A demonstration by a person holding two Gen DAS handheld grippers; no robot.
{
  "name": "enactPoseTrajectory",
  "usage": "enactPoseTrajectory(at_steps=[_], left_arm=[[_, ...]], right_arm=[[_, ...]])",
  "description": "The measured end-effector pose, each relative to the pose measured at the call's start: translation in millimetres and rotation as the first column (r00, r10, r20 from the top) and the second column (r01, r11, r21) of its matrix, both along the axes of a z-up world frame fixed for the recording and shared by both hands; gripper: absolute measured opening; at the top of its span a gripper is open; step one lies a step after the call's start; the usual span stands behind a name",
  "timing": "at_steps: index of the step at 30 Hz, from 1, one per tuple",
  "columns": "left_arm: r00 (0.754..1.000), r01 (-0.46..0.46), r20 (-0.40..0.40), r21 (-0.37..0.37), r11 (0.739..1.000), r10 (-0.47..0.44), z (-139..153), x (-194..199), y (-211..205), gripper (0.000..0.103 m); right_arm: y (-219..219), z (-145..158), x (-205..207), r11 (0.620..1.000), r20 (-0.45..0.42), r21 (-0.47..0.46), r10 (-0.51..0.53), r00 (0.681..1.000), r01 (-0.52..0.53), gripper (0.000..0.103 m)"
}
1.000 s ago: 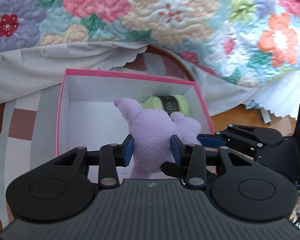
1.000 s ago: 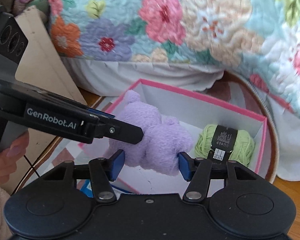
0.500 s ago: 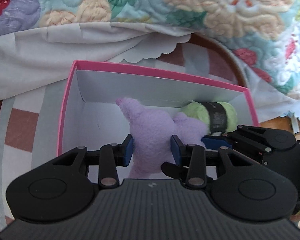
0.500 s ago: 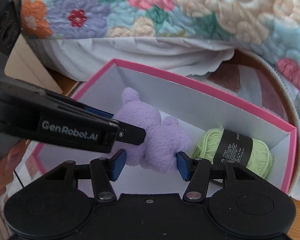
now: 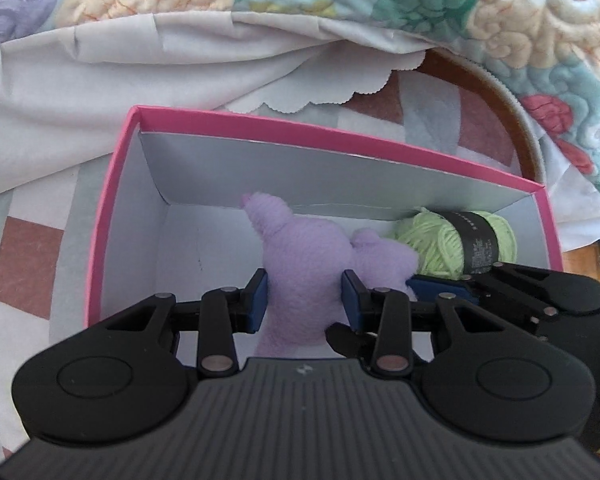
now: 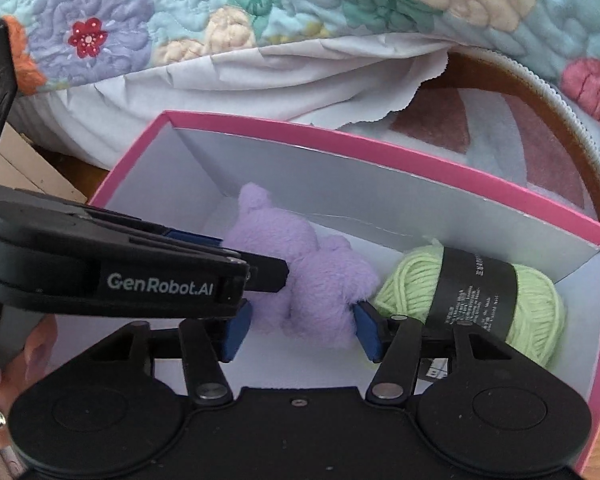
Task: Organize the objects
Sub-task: 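Open the left tool to release the plush toy beside the yarn, then raise the left tool out of the box and move it toward the blue wipe pack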
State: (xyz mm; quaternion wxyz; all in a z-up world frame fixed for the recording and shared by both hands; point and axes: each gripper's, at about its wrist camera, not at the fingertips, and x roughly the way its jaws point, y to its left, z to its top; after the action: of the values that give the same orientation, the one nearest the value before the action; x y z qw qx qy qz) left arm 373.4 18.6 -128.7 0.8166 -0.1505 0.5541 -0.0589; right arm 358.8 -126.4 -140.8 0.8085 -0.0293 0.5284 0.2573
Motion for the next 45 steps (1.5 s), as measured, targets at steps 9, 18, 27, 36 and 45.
enactPoseTrajectory(at_steps=[9, 18, 27, 36, 45], left_arm=[[1.0, 0.016, -0.002, 0.05, 0.999, -0.015, -7.2, 6.6, -10.8, 0.032], [1.0, -0.01, 0.012, 0.067, 0.998, 0.009, -10.5, 7.6, -16.0, 0.038], [0.999, 0.022, 0.039, 0.094, 0.995, -0.026, 28.9, -19.1, -11.1, 0.054], [0.994, 0.052, 0.089, 0.077, 0.996, -0.058, 89.1, -75.9, -3.7, 0.059], [0.987, 0.079, 0.129, 0.106, 0.991, -0.093, 148.7, -135.4, 9.5, 0.062]], right_arm=[[-17.5, 23.3, -28.2, 0.998, 0.063, -0.007, 0.06, 0.996, -0.059, 0.05], [-33.7, 32.0, -44.6, 0.999, 0.114, 0.021, 0.041, 0.993, -0.044, 0.048], [-50.0, 53.3, -71.6, 0.998, 0.182, 0.066, -0.026, 0.983, 0.014, 0.049], [-61.8, 97.6, -103.1, 0.992, 0.257, 0.123, -0.043, 0.965, 0.011, 0.053], [-68.1, 139.9, -145.5, 0.998, 0.276, 0.029, -0.064, 0.959, 0.059, 0.065]])
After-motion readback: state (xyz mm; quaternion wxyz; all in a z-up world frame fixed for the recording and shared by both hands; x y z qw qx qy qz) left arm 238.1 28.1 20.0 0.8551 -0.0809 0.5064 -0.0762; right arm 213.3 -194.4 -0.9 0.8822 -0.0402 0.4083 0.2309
